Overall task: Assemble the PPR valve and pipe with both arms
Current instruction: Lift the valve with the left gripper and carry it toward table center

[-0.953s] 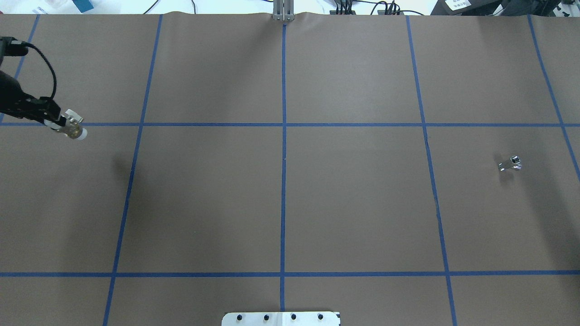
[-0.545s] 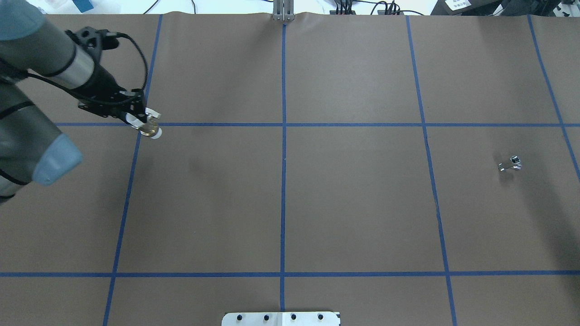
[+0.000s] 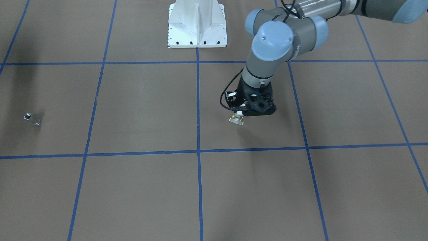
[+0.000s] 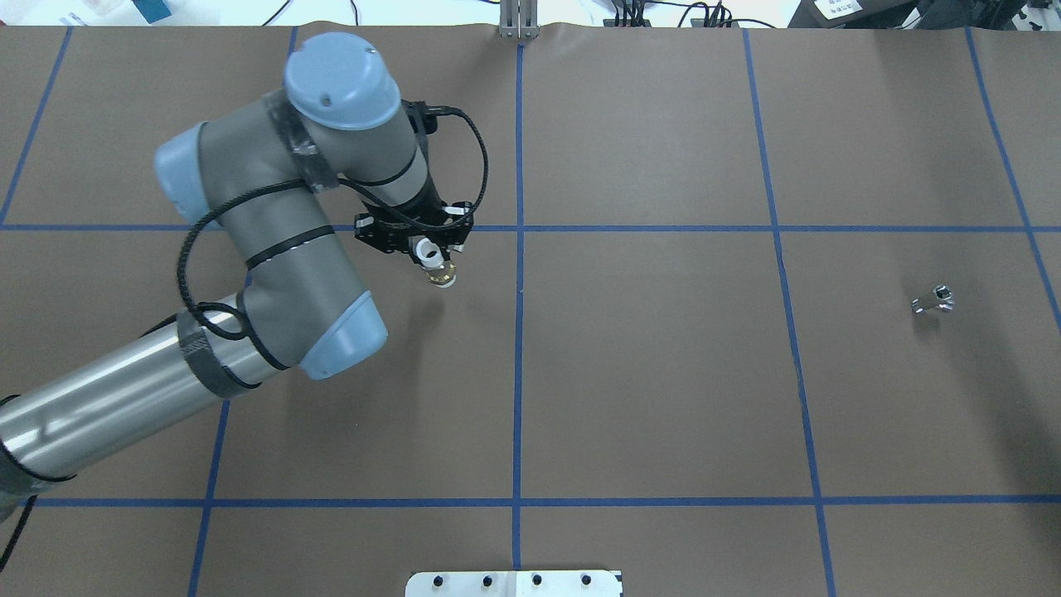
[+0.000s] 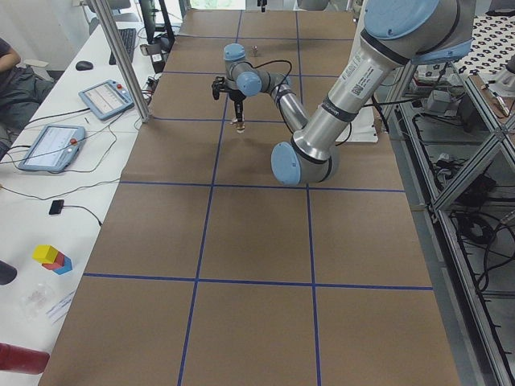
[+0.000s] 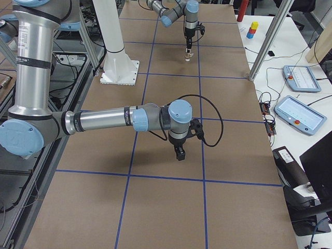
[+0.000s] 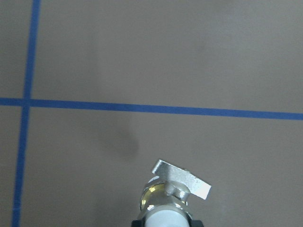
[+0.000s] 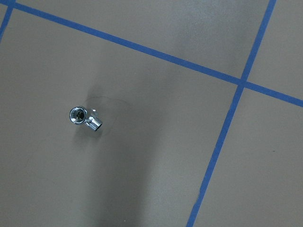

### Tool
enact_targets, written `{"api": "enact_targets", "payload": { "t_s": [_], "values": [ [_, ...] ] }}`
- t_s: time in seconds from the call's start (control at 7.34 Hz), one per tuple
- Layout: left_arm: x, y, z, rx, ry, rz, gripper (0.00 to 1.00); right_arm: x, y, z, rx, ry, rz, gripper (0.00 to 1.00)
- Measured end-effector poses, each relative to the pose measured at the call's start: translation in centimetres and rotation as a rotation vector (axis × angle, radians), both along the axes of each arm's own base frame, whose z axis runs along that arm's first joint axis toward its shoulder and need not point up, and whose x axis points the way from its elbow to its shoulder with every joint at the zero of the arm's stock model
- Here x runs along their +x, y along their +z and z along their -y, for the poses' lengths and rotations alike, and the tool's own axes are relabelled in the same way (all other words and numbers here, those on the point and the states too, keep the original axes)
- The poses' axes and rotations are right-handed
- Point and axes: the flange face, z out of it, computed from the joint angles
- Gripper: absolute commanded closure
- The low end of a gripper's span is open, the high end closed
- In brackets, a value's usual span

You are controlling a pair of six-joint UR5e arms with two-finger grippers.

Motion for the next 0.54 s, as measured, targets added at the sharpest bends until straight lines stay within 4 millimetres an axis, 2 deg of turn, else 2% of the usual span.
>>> {"api": "enact_targets", "payload": {
  "t_s": [0.27,0.54],
  "values": [
    [4.6,-3.8,0.5,-0.008,0.002,0.014,1.00,-0.4,-0.2,0.0,-0.009,0.003,0.003,0.00],
    [7.0,-5.3,0.9,-0.002,-0.004,0.038,1.00,-0.4,-0.2,-0.1,-0.011,0.004,0.003,0.00]
  ]
}}
